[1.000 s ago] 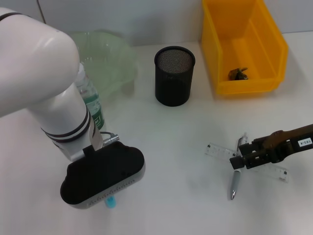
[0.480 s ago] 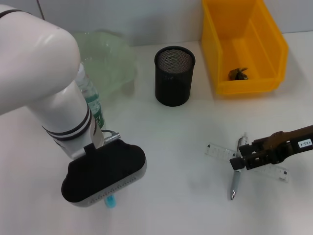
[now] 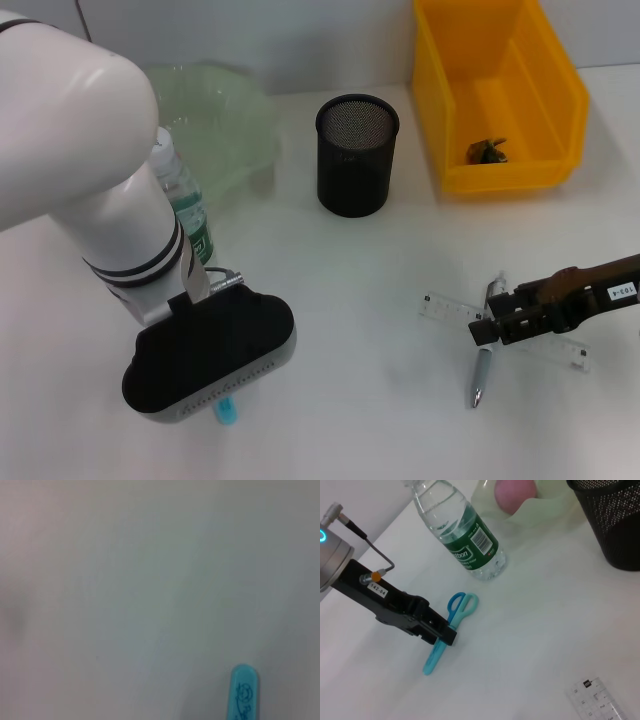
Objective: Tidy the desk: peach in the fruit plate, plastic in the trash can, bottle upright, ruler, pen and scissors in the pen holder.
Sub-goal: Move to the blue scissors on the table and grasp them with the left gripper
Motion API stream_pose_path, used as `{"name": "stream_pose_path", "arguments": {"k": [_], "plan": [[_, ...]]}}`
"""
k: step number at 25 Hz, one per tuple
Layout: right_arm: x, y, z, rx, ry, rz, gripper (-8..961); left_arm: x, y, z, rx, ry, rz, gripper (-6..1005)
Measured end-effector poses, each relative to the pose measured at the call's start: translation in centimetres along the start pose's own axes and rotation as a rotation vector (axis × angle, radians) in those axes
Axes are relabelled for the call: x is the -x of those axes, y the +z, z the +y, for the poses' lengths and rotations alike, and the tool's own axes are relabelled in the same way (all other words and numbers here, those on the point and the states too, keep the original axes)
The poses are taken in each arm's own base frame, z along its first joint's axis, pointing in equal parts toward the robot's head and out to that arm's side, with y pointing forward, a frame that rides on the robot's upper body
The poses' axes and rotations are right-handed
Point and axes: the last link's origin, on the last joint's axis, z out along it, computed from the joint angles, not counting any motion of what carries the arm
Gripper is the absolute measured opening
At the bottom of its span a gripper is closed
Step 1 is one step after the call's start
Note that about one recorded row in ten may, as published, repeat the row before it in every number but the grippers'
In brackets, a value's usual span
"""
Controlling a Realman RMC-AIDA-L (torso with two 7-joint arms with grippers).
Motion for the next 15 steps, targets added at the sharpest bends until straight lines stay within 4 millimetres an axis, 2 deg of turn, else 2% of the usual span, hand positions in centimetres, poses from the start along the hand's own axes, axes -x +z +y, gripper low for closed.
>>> {"name": "stream_pose_path", "arguments": {"k": [2, 10, 15], "plan": [[0.04, 0.02, 0.01, 0.000, -0.001, 0.000, 739, -0.04, 0.03, 0.00, 0.002, 0.002, 0.001, 468], [0.17, 0.05, 0.03, 0.001, -0.002, 0.000, 737, -0.03, 0.10, 0.09, 0.006, 0.001, 0.001, 349], [0.19, 0.05, 0.03, 0.001, -0.002, 0.000, 736, 0.01, 0.22, 0.12, 0.014, 0.000, 0.004, 336]]}}
